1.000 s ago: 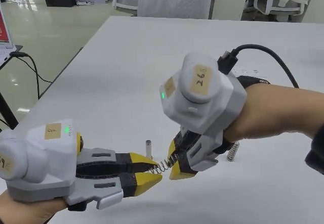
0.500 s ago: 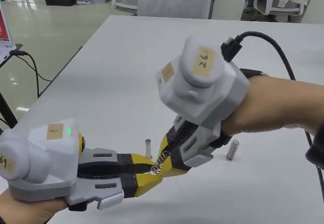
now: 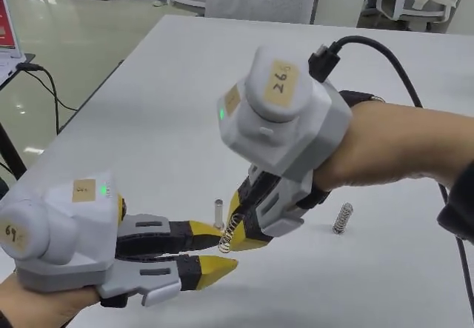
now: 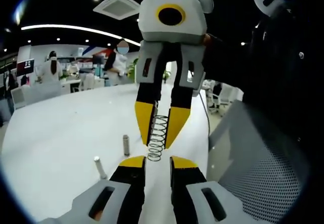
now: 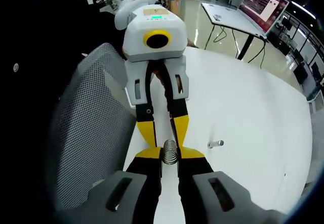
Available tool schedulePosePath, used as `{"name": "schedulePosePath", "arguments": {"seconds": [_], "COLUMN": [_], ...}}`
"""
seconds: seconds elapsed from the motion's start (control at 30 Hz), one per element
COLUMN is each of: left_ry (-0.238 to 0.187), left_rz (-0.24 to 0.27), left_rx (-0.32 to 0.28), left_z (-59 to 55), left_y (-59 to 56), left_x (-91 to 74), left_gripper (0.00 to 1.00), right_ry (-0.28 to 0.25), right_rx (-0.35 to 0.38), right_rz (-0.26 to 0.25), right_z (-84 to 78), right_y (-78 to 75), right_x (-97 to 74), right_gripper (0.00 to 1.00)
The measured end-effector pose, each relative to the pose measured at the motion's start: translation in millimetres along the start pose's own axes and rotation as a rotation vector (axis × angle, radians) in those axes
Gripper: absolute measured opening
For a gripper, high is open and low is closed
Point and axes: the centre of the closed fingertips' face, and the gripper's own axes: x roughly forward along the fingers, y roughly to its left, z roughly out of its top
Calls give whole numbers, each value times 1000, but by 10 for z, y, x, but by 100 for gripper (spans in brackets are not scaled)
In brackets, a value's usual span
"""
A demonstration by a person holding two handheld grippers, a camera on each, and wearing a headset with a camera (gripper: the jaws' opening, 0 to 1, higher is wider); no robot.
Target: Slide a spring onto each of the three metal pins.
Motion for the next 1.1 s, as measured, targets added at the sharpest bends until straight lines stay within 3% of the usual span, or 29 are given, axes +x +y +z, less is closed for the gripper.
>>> {"name": "schedulePosePath", "arguments": {"seconds": [0.33, 0.7, 0.87, 1.1], "left_ry": [5, 8, 16, 20], "left_rz": [73, 129, 132, 135], "left_rx": [-47, -79, -78, -77], "left_z": [-117, -179, -203, -209], "left_y": [107, 162, 147, 138], "left_x": [-111, -184, -199, -201], "left_gripper": [32, 51, 53, 56], "right_ry": [54, 70, 91, 95], "right_rx": [7, 34, 26, 33], "right_rz": [-41, -102, -134, -138], "right_z": [-113, -140, -143, -114], "right_y": [-200, -473, -620, -811], "right_x": [-18, -33, -13, 105], "right_gripper": [8, 8, 8, 8]}}
